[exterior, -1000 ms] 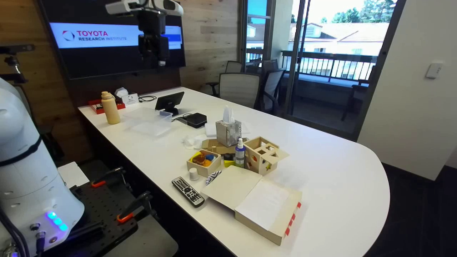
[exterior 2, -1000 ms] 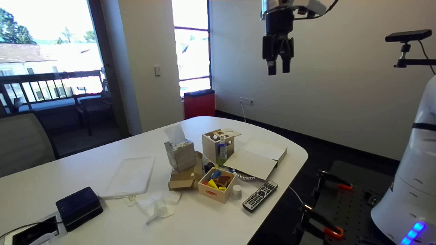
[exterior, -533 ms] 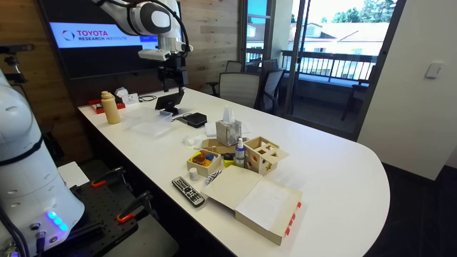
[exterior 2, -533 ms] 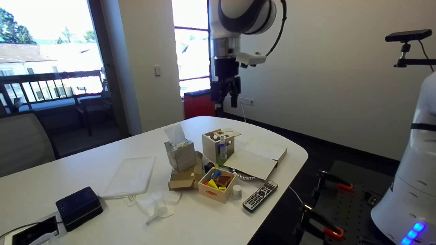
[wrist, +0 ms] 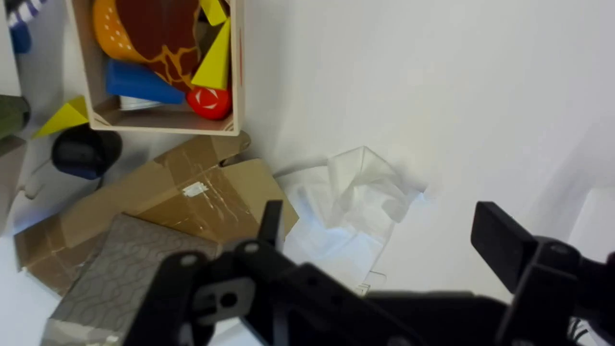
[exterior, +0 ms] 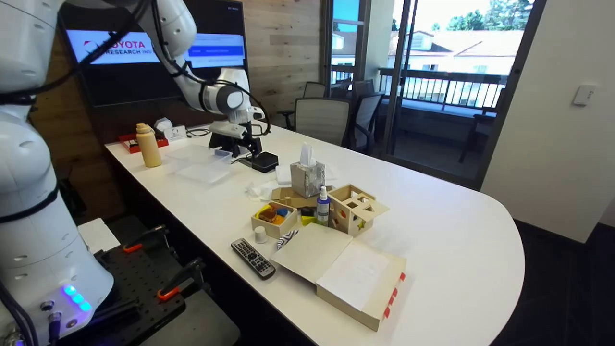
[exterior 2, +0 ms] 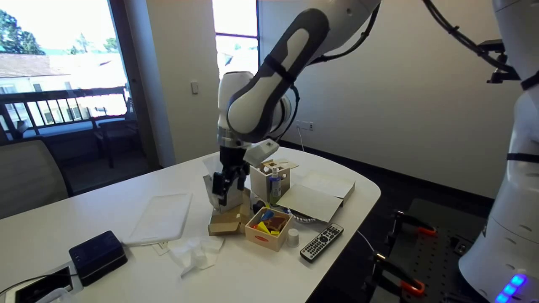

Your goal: Use the napkin to wipe the book

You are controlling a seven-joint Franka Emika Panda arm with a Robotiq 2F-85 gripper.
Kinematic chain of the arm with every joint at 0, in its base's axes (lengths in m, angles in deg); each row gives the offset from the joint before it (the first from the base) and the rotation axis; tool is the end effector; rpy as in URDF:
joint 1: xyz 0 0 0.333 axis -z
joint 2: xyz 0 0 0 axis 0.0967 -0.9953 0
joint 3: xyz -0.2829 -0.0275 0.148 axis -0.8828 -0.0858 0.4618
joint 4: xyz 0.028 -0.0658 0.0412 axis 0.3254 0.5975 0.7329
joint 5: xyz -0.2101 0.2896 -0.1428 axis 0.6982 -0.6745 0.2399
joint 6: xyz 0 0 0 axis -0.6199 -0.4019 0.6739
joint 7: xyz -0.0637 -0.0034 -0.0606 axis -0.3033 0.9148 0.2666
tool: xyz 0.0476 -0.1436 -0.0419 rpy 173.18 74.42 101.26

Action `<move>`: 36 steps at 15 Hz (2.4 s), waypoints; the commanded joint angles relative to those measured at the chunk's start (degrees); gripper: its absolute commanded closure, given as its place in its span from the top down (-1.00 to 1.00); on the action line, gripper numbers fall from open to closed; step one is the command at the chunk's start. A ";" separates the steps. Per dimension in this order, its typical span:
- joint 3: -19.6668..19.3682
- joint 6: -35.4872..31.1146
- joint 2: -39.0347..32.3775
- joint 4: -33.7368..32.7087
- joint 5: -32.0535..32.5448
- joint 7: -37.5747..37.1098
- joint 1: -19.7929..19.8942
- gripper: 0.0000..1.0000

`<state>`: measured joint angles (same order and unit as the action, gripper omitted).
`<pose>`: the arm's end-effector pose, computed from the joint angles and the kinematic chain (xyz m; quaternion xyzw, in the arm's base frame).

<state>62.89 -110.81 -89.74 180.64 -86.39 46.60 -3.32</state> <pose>0.5875 0.1694 0.1779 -0.9884 -0.1383 -0.0540 0.0329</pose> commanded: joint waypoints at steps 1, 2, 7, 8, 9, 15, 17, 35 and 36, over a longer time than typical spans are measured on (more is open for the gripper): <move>-1.10 -4.03 -14.44 -11.55 2.44 -0.33 -2.36 1.00; -1.02 -4.53 -18.39 -14.70 2.36 -0.10 -2.66 1.00; -0.50 -4.70 -35.25 -31.49 2.13 0.96 -4.50 1.00; -0.65 -4.57 -37.98 -34.83 2.23 0.96 -5.01 1.00; -0.84 -4.56 -40.54 -38.22 2.29 0.84 -5.53 1.00; -2.84 -2.40 -53.08 -57.72 2.31 0.31 -8.31 1.00; -3.48 -0.17 -57.02 -63.60 2.19 0.44 -8.62 0.50; -8.41 28.21 -45.59 -68.23 1.95 -3.42 -6.34 -0.94; -9.45 29.91 -43.50 -67.05 1.71 -4.48 -5.44 -0.94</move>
<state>55.82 -85.74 -140.52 108.20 -84.93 45.53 -10.53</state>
